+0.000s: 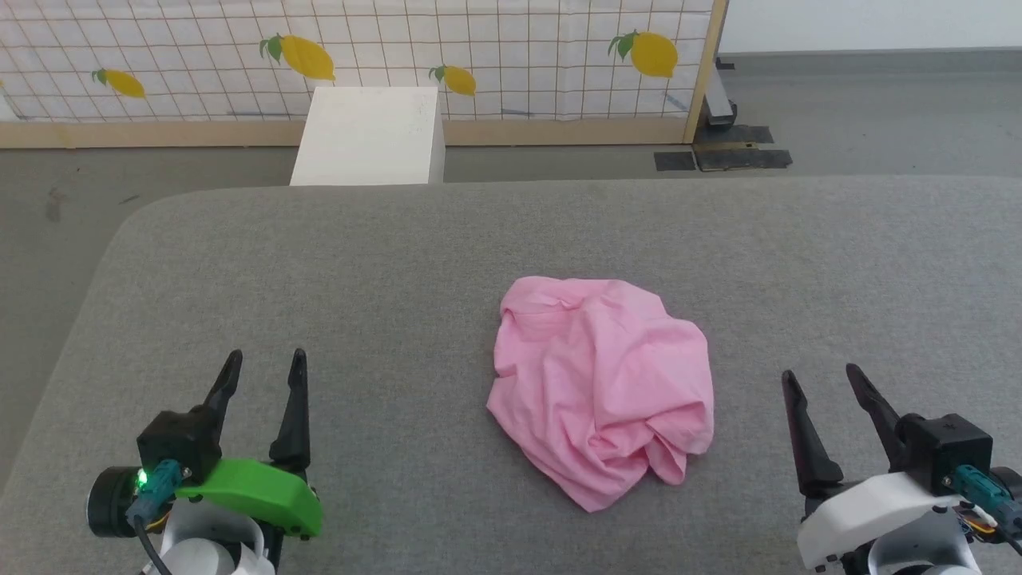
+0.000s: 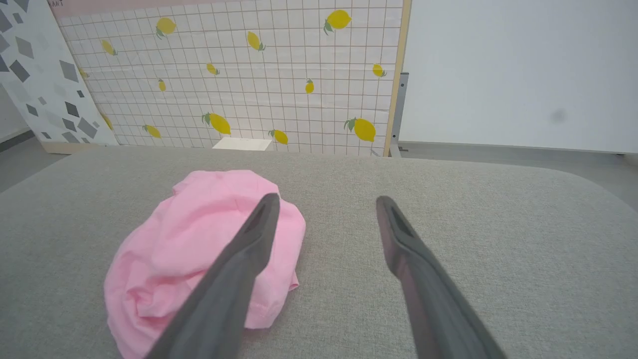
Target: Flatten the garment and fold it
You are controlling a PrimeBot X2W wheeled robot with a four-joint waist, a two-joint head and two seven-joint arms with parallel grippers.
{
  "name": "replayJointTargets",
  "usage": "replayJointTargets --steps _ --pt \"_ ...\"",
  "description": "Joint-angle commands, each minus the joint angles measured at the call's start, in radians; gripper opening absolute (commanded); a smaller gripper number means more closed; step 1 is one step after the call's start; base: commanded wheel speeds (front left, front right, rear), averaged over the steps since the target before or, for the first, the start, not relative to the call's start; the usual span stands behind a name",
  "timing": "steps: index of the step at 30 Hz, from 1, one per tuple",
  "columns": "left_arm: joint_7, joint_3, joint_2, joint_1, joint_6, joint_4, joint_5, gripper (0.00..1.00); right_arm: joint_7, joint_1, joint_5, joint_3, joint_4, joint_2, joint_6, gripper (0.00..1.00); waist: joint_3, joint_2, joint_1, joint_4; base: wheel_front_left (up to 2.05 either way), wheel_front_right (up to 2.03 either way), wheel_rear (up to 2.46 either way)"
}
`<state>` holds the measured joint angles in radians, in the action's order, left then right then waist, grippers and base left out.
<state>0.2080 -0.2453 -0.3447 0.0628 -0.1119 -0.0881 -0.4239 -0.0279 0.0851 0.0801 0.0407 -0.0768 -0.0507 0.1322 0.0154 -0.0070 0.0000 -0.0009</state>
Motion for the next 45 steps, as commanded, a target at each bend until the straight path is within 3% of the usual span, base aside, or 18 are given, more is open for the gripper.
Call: replayJointTargets --steps 1,9,14,21,30,31,33,39,45 --pt "-0.002 0.000 -0.008 -0.017 -0.009 0.009 -0.008 1.00 -0.006 0.013 0.007 -0.003 -0.007 0.001 -0.002 1.00 0.001 0.0070 0.0000 -0.002 0.00 0.00 0.00" --pt "-0.011 -0.003 -0.010 -0.012 -0.016 0.028 -0.012 1.00 -0.054 -0.016 -0.052 -0.003 0.007 0.001 -0.002 1.00 0.009 0.0070 0.0000 0.000 0.00 0.00 0.00" --pt "-0.013 -0.011 -0.001 0.001 -0.018 0.026 -0.015 1.00 -0.200 -0.044 -0.036 -0.051 0.049 -0.005 -0.002 1.00 0.020 0.0070 0.0000 0.027 0.00 0.00 0.00" --pt "-0.004 -0.016 0.008 0.027 -0.014 0.009 -0.020 1.00 -0.470 -0.103 0.088 -0.200 0.089 -0.113 -0.002 1.00 0.047 0.0070 0.0000 0.062 0.00 0.00 0.00" --pt "0.014 -0.023 0.025 0.058 -0.011 -0.021 -0.023 1.00 -0.556 -0.231 0.153 -0.324 0.203 -0.192 -0.002 1.00 0.087 0.0070 0.0000 0.085 0.00 0.00 0.00" --pt "0.015 -0.024 0.027 0.061 -0.010 -0.024 -0.023 1.00 -0.553 -0.241 0.155 -0.333 0.218 -0.196 -0.002 0.52 0.089 0.0070 0.0000 0.086 0.00 0.00 0.00" --pt "0.018 -0.024 0.029 0.064 -0.009 -0.030 -0.025 1.00 -0.542 -0.260 0.166 -0.345 0.251 -0.198 -0.002 0.00 0.091 0.0070 0.0000 0.088 0.00 0.00 0.00" --pt "0.025 -0.025 0.030 0.063 -0.009 -0.045 -0.025 1.00 -0.479 -0.279 0.172 -0.323 0.267 -0.213 -0.002 0.00 0.077 0.0070 0.0000 0.082 0.00 0.00 0.00" --pt "0.028 -0.028 0.029 0.051 -0.014 -0.049 -0.027 1.00 -0.466 -0.249 0.147 -0.207 0.197 -0.241 -0.002 0.00 0.055 0.0070 0.0000 0.057 0.00 0.00 0.00"
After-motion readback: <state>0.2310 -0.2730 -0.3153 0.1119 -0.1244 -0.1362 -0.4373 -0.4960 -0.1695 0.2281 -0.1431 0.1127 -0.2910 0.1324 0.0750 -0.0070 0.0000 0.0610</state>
